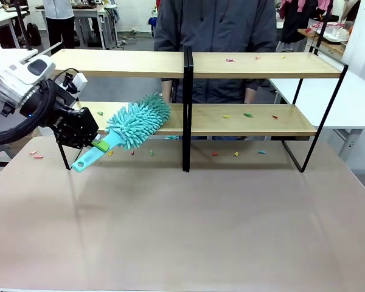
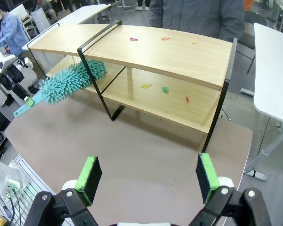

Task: Clean the shelves.
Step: Clean a randomly selected level of the Shelf with the Duster.

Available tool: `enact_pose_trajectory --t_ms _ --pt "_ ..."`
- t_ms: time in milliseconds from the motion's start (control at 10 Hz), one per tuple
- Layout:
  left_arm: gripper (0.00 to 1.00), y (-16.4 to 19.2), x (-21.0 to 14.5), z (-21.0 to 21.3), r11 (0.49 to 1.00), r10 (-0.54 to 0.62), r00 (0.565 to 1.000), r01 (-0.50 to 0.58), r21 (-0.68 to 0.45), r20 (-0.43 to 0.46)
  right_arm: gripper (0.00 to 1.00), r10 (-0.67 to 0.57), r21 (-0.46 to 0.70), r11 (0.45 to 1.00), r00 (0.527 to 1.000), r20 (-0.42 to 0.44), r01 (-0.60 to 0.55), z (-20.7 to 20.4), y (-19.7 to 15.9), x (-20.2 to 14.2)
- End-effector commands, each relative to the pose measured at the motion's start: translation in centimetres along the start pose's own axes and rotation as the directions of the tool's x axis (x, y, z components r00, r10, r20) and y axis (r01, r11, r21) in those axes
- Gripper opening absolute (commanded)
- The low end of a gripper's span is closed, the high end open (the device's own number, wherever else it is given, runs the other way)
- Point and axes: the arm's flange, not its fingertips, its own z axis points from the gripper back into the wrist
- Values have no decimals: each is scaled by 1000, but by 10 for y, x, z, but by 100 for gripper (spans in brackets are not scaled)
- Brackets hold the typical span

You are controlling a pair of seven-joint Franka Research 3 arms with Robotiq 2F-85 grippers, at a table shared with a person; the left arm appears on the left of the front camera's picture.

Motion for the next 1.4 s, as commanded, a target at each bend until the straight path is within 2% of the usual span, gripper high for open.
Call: enact_pose_trajectory --t_ms 0,200,300,400,500,600,800,900,1000,1100,1200,1300 --pt "12 2 11 -7 997 52 991 -58 49 122 100 -1 -1 1000 1000 0 1 0 0 1" --pt "12 5 14 -4 990 98 970 -118 79 224 100 -1 -1 1000 1000 0 1 0 0 1" --pt "12 4 11 -2 978 153 952 -185 101 266 100 -1 -1 1000 1000 0 1 0 0 1" --pt "12 3 4 0 951 197 927 -260 168 318 100 -1 -1 1000 1000 0 1 0 0 1" --pt "12 7 -5 4 919 215 924 -301 255 316 100 -1 -1 1000 1000 0 1 0 0 1" --pt "12 16 -11 7 857 271 910 -377 353 314 100 -1 -1 1000 1000 0 1 0 0 1" --pt "12 21 -26 17 780 348 881 -462 421 322 100 -1 -1 1000 1000 0 1 0 0 1" --pt "12 24 -25 25 716 385 828 -546 434 408 100 -1 -1 1000 1000 0 1 0 0 1" --pt "12 29 -21 35 666 392 754 -628 403 527 100 -1 -1 1000 1000 0 1 0 0 1" --pt "12 29 -19 44 656 392 713 -660 367 581 100 -1 -1 1000 1000 0 1 0 0 1" --pt "12 23 -20 45 702 402 747 -623 345 530 100 -1 -1 1000 1000 0 1 0 0 1" --pt "12 19 -20 43 722 389 766 -599 348 512 100 -1 -1 1000 1000 0 1 0 0 1"
